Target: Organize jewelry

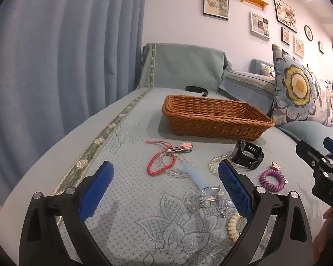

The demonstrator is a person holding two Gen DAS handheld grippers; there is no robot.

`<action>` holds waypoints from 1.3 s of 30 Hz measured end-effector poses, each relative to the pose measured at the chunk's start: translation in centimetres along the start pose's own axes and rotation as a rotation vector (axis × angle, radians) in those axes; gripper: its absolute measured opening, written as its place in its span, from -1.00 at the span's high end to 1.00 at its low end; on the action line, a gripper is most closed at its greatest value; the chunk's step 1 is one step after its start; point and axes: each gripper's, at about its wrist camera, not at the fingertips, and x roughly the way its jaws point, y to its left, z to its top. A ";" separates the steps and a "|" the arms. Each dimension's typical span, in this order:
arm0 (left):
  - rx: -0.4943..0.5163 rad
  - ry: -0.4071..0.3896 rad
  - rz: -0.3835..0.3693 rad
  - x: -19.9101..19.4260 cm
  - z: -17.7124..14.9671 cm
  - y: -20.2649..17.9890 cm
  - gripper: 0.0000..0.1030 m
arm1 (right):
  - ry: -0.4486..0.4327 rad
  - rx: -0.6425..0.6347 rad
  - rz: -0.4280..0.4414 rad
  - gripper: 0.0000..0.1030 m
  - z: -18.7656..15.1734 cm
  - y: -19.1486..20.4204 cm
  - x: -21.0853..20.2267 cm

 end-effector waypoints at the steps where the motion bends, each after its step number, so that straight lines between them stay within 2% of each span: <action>1: 0.003 -0.002 0.002 0.0 0.0 -0.1 -0.79 | -0.001 0.002 -0.001 -0.87 0.0 0.0 0.0; 39: 0.020 0.007 0.003 0.2 -0.1 -0.2 -0.80 | 0.004 0.003 0.000 -0.87 0.0 0.0 0.1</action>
